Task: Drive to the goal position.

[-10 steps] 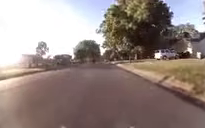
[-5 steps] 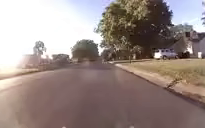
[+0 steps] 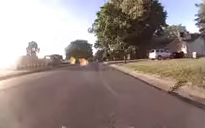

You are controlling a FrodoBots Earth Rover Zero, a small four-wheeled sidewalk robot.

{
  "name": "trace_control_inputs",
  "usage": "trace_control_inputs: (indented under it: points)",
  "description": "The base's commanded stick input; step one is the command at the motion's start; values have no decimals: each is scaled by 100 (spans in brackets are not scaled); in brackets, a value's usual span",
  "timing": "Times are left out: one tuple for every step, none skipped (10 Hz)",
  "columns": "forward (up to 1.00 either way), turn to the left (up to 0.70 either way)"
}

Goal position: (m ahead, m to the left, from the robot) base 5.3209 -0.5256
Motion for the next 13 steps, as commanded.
trace_control_inputs:
  points:
    - [100, 0]
    - [100, 0]
    - [100, 0]
    - [100, 1]
    - [100, 3]
    - [100, 6]
    - [100, 9]
    - [100, 29]
    - [100, 40]
    - [100, 31]
    - [100, 16]
    - [100, 5]
    - [100, 3]
